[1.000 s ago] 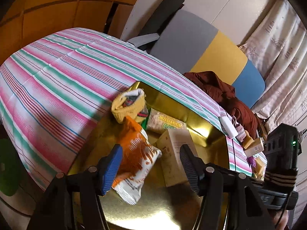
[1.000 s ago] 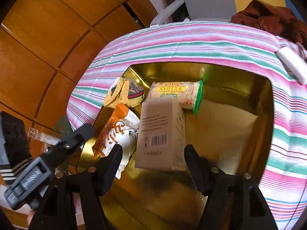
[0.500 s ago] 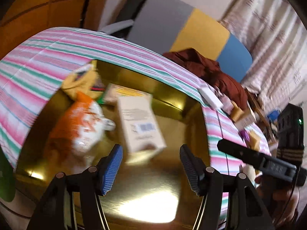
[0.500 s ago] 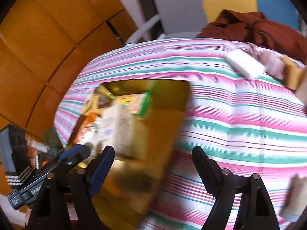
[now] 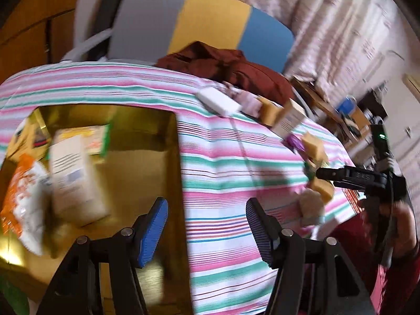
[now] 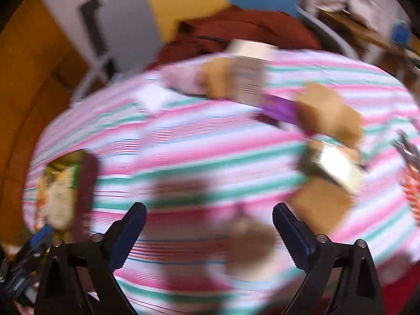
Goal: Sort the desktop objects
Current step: 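Grasp the brown sponge with the right gripper while the left grasps the cream sock, then carry the sponge and cream sock to the gold tray and release them, then move both open grippers from the tray back toward the pile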
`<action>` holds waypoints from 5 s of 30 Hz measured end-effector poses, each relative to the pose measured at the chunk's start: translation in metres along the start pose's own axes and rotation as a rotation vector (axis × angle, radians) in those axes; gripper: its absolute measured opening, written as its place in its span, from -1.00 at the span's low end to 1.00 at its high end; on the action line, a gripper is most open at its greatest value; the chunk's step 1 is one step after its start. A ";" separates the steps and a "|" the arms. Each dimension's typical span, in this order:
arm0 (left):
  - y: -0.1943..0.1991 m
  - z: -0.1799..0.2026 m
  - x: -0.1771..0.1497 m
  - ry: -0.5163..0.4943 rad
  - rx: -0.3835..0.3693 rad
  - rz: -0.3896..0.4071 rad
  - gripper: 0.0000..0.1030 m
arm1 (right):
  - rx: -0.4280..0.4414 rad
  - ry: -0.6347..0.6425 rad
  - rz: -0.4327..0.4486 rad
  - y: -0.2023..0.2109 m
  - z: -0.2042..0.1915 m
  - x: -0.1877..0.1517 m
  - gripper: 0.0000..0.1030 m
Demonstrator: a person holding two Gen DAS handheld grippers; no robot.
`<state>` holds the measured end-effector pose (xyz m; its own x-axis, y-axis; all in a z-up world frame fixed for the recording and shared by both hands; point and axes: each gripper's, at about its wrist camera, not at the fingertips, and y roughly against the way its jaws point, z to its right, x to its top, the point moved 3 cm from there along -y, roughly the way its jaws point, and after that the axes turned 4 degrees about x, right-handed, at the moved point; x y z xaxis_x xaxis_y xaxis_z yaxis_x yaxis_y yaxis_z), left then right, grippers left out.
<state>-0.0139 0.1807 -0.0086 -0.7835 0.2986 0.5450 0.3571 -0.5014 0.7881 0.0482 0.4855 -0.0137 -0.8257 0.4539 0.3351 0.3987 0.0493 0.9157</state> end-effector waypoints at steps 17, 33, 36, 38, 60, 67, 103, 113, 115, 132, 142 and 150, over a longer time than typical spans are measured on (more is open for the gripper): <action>-0.065 0.124 -0.006 -0.277 -0.118 -0.142 0.22 | -0.063 -0.006 -0.266 -0.055 0.099 0.023 0.34; -0.152 0.208 -0.019 -0.330 -0.256 -0.406 0.33 | 0.144 -0.152 -0.035 -0.027 0.117 0.030 0.28; -0.159 0.212 -0.024 -0.339 -0.260 -0.396 0.48 | 0.173 -0.159 -0.031 -0.025 0.114 0.027 0.28; -0.159 0.216 -0.026 -0.360 -0.247 -0.377 0.48 | 0.179 -0.156 -0.029 -0.028 0.108 0.027 0.28; -0.095 0.110 -0.057 -0.136 -0.295 -0.113 0.16 | 0.261 -0.134 -0.042 -0.041 0.084 0.028 0.29; -0.086 0.093 -0.058 -0.112 -0.270 -0.062 0.16 | 0.281 -0.116 0.001 -0.034 0.079 0.030 0.29; 0.020 -0.162 0.066 0.221 -0.059 0.139 0.18 | 0.436 0.425 0.008 -0.052 -0.269 -0.015 0.34; -0.024 -0.192 0.081 0.203 0.065 0.045 0.29 | 0.275 0.437 0.038 -0.090 -0.298 0.000 0.61; -0.019 -0.194 0.081 0.215 0.067 0.071 0.31 | 0.289 0.433 0.050 -0.087 -0.299 -0.002 0.70; 0.032 -0.162 0.062 0.276 0.095 0.206 0.33 | 0.352 0.394 0.148 -0.039 -0.269 -0.015 0.78; 0.023 -0.065 0.040 0.072 0.006 0.154 0.33 | 0.238 0.348 0.160 -0.020 -0.188 -0.019 0.79; -0.002 0.004 0.020 -0.039 -0.054 0.089 0.33 | 0.069 0.251 0.167 -0.011 -0.085 0.002 0.79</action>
<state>-0.0280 0.1911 0.0014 -0.7288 0.2820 0.6240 0.3961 -0.5698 0.7200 0.0083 0.4102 -0.0043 -0.8156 0.2272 0.5321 0.5567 0.0571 0.8288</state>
